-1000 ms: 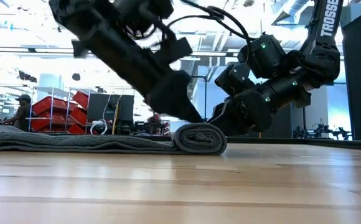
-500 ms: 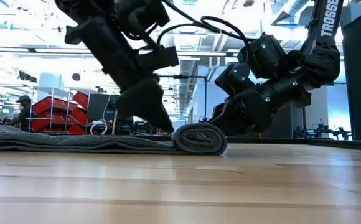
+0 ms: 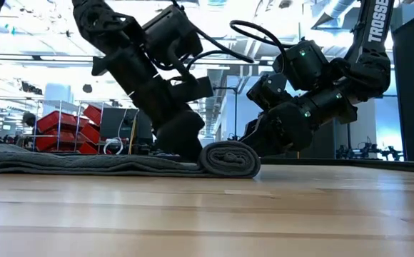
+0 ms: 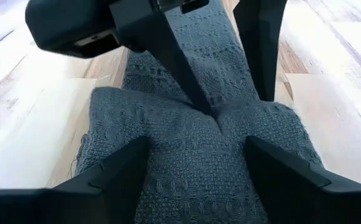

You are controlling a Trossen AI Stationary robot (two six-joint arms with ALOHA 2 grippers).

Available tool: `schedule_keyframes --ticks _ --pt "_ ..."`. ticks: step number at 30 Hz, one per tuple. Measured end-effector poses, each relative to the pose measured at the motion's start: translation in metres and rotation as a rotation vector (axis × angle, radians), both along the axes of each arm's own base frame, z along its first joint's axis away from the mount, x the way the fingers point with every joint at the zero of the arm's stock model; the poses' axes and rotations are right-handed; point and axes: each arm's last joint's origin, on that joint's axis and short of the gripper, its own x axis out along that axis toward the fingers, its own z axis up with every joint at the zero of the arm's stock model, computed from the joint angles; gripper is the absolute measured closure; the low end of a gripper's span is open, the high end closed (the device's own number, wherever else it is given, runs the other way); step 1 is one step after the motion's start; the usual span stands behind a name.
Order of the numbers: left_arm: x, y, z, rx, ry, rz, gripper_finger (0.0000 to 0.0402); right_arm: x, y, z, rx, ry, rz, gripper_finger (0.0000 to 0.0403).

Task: Roll towel
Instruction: Roll the gray towel

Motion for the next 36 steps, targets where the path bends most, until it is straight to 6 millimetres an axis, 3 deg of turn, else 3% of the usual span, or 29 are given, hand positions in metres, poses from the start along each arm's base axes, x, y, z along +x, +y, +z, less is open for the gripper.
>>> schedule_keyframes --ticks 3,9,14,18,30,36 --pt "-0.004 -0.004 -0.001 -0.003 0.03 0.004 0.0229 0.0 0.0 0.0 0.0 0.0 0.0 0.0145" --pt "-0.024 -0.009 0.025 0.002 0.119 -0.042 0.0229 0.0 0.0 0.0 -0.002 0.0 0.002 0.0145" --pt "-0.027 -0.011 0.062 0.016 -0.002 -0.065 0.0229 0.0 0.0 0.001 -0.002 -0.003 0.002 0.0145" --pt "-0.021 -0.017 0.066 0.007 -0.061 -0.16 0.0229 0.0 0.0 0.001 -0.002 -0.003 0.0 0.0145" --pt "0.001 -0.017 0.008 -0.076 -0.017 -0.184 0.0229 0.0 0.002 0.0 0.0 0.006 0.002 0.0145" --pt "0.002 -0.019 0.0 -0.1 -0.008 -0.164 0.0229 -0.009 0.002 0.025 -0.03 0.06 0.023 0.0145"
